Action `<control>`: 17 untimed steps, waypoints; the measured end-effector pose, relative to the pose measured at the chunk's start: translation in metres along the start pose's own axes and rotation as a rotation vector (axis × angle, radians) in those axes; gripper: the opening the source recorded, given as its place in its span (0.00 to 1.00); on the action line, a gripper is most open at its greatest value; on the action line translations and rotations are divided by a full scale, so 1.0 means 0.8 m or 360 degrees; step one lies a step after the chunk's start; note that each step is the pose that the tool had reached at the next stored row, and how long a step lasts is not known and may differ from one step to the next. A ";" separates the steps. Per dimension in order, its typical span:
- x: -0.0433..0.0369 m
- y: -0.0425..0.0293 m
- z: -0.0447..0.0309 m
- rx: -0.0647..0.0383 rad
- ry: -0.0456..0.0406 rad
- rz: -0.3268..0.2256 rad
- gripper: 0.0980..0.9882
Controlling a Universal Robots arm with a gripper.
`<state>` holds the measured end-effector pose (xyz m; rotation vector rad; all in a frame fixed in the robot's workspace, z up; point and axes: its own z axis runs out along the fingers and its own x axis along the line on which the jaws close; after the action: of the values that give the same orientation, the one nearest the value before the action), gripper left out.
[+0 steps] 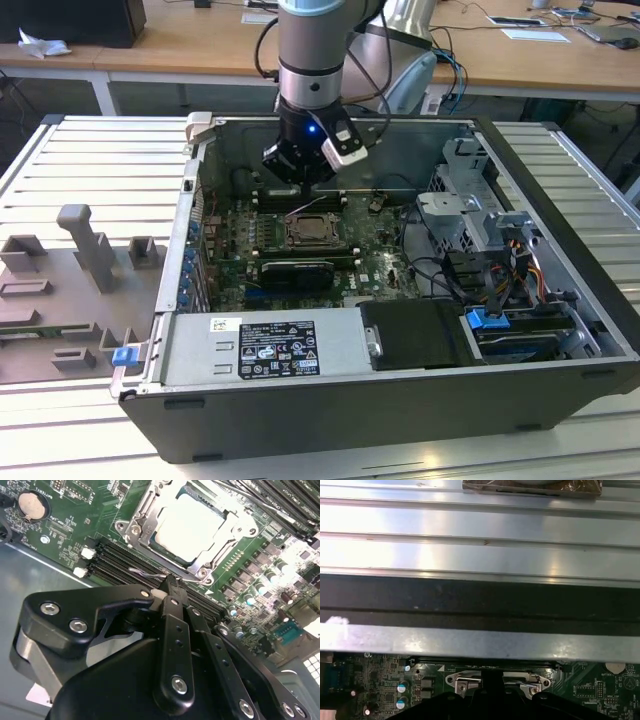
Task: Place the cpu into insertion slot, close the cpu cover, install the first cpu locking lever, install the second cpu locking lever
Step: 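Install the first cpu locking lever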
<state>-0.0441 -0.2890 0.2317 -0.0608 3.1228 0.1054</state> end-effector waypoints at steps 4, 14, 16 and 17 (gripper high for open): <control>-0.007 0.0029 0.0011 0.0000 0.0000 0.0000 0.01; -0.017 0.0066 0.0076 0.0000 0.0000 0.0000 0.01; -0.019 0.0066 0.0091 0.0000 0.0000 0.0000 0.01; -0.019 0.0066 0.0098 0.0000 0.0000 0.0000 0.01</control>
<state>-0.0288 -0.2827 0.2245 -0.0608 3.1228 0.1054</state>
